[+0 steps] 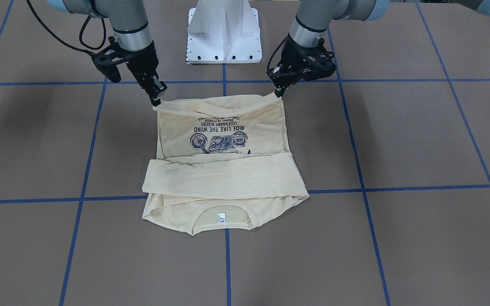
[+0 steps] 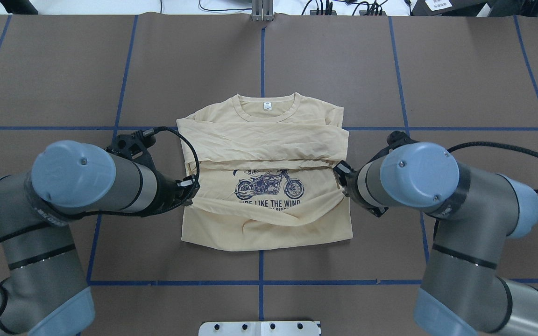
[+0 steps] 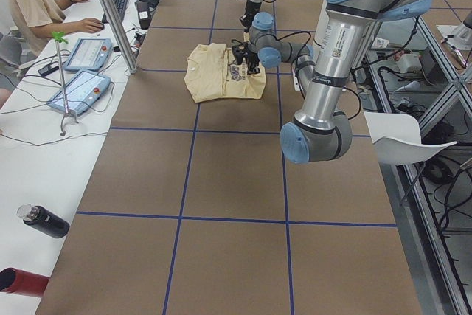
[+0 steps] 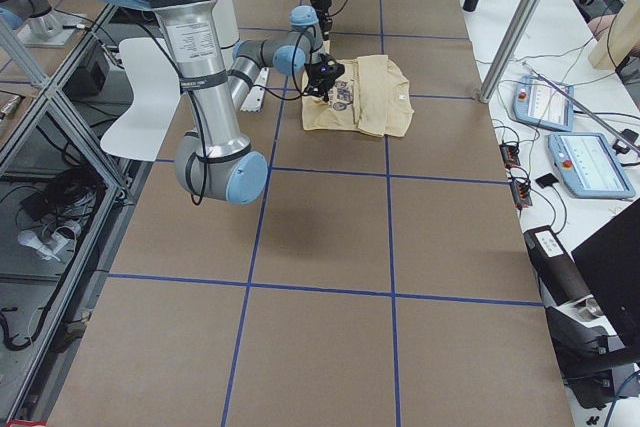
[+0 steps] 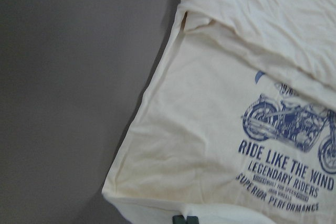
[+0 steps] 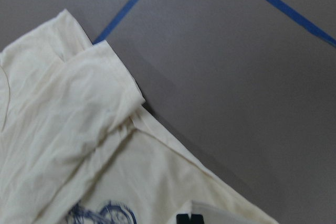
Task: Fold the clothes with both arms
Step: 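Lift both hem corners and fold them toward the collar with both grippers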
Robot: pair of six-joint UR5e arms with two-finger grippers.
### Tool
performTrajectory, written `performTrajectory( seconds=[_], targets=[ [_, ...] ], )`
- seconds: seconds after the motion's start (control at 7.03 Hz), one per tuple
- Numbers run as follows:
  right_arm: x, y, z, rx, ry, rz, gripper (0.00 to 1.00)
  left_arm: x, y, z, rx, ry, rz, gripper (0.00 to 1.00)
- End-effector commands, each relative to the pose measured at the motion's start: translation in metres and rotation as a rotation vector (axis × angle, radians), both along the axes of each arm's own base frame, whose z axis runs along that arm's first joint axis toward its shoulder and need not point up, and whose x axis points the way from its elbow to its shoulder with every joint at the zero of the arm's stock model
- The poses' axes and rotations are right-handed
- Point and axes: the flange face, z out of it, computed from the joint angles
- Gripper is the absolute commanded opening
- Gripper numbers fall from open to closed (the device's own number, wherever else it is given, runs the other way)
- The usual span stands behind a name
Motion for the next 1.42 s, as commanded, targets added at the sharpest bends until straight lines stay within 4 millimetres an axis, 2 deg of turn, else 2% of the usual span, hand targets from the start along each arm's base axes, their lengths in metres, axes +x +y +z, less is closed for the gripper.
performTrajectory(
  seconds=[0.0,0.14,0.28,0.43,0.57,0.71,0.85,1.0,1.28],
  targets=[
    [0.000,-0.078,0.004,-0.010,0.045,0.067,0.00,-0.037,-0.052,0.005,0.075,0.001,0.001,0.00],
    [0.024,-0.103,0.008,-0.033,0.044,0.108,0.00,-0.037,-0.070,0.020,0.113,0.001,-0.003,0.00],
    [0.031,-0.122,0.006,-0.040,0.043,0.105,0.00,-0.030,-0.089,0.038,0.098,-0.022,-0.019,0.00],
    [0.000,-0.154,0.002,-0.054,0.076,0.099,0.00,-0.029,-0.109,0.055,0.105,-0.019,-0.042,0.00],
    [-0.027,-0.181,0.009,-0.045,0.072,0.104,0.00,-0.021,-0.127,0.077,0.110,-0.020,-0.055,0.00],
    [-0.043,-0.198,0.038,-0.024,0.048,0.111,0.00,-0.001,-0.154,0.077,0.101,-0.032,-0.069,0.00],
    [-0.050,-0.210,0.059,-0.024,0.068,0.119,0.00,0.021,-0.179,0.076,0.101,-0.050,-0.093,0.00],
    [-0.059,-0.220,0.064,-0.016,0.099,0.116,0.00,0.028,-0.192,0.084,0.130,-0.043,-0.128,0.00],
    [-0.061,-0.225,0.065,-0.002,0.116,0.097,0.00,0.016,-0.212,0.076,0.151,-0.025,-0.161,0.00]
  ],
)
